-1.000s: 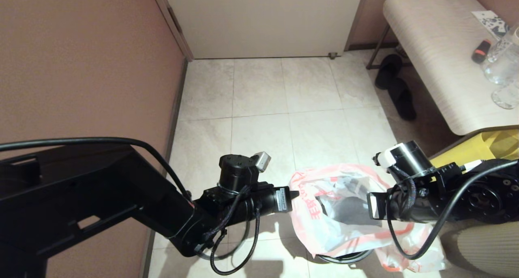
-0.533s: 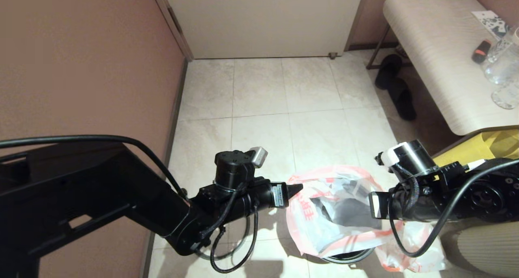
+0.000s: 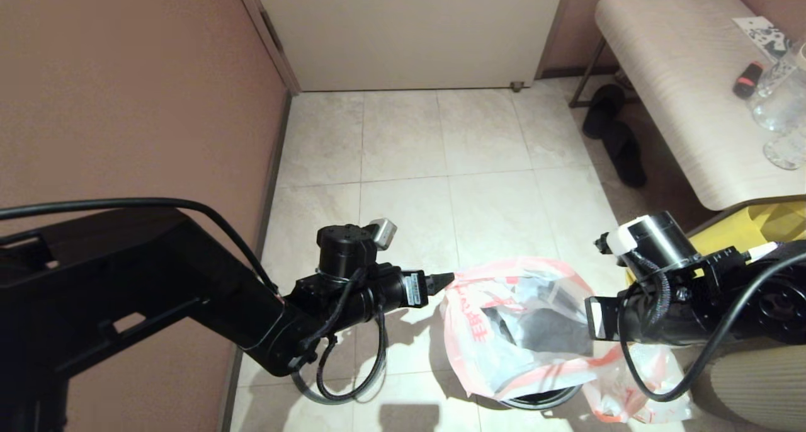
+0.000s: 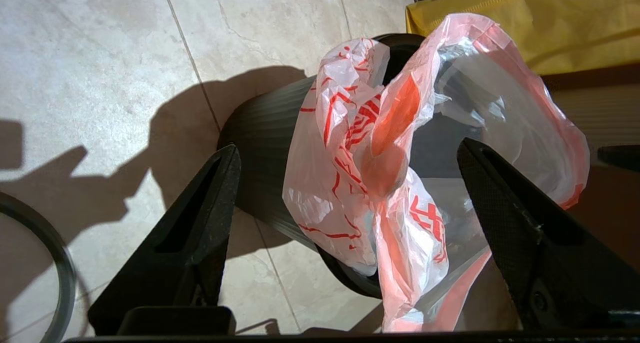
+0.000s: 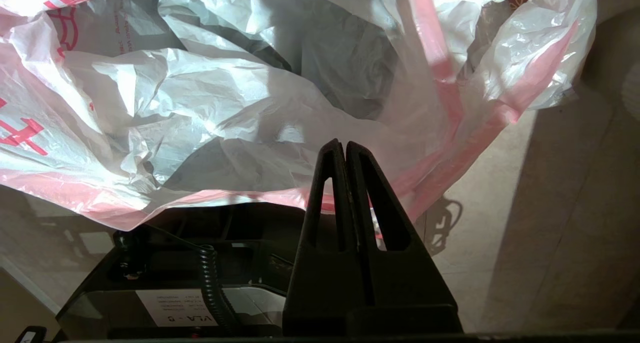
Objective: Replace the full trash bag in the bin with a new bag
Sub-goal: Put the new garbage bag on the trash can
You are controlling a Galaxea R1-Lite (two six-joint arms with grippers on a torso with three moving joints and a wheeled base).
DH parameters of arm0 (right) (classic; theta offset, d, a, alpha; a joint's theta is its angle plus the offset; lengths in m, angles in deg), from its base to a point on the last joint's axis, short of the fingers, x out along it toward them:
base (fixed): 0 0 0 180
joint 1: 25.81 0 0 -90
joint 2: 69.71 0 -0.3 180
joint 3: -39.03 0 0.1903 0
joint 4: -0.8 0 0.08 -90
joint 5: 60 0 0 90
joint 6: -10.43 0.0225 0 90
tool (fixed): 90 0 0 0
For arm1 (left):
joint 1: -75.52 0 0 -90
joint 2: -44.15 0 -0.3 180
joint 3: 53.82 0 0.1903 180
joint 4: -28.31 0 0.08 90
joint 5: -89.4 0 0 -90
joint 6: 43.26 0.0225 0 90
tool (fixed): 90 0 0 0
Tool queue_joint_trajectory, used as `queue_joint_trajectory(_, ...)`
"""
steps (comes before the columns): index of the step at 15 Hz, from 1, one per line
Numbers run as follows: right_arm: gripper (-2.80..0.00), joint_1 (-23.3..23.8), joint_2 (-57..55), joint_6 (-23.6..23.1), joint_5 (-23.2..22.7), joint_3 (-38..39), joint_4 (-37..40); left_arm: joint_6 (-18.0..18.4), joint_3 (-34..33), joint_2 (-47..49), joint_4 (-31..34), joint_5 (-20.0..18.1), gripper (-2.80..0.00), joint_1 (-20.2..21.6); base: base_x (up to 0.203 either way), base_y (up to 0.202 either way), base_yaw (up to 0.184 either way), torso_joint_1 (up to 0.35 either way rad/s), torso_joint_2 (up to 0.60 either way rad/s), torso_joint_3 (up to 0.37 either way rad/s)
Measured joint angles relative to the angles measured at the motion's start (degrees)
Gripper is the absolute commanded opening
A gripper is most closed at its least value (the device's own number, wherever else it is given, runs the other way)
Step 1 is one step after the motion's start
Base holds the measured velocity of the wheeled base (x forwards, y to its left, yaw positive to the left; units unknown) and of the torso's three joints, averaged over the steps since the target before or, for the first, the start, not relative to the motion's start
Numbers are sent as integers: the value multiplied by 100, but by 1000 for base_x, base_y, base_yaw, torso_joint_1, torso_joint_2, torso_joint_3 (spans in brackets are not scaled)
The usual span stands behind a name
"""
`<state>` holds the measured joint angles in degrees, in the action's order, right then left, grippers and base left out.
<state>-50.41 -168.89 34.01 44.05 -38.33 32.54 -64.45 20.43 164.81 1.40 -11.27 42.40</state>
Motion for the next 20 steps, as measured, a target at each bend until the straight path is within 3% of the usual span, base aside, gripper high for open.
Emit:
queue_joint_trajectory(6,-280,50,19,0,-18,44,-59,9,-4,271,-17,-30,0,-135,0,0,0,0,0,0)
queue_joint_trajectory(7,-280,58,18,0,-22,44,-66,6,12,342,-43,-18,-280,-160,0,0,0,0,0,0)
queue_joint_trajectory(14,-280,63,56,-5,-52,-5,-101,-4,357,843,-204,17,-280,-202,0,0,0,0,0,0)
queue_joint_trajectory(20,-280,41,137,21,-329,-15,-96,-4,164,430,-198,15,-280,-254,0,0,0,0,0,0)
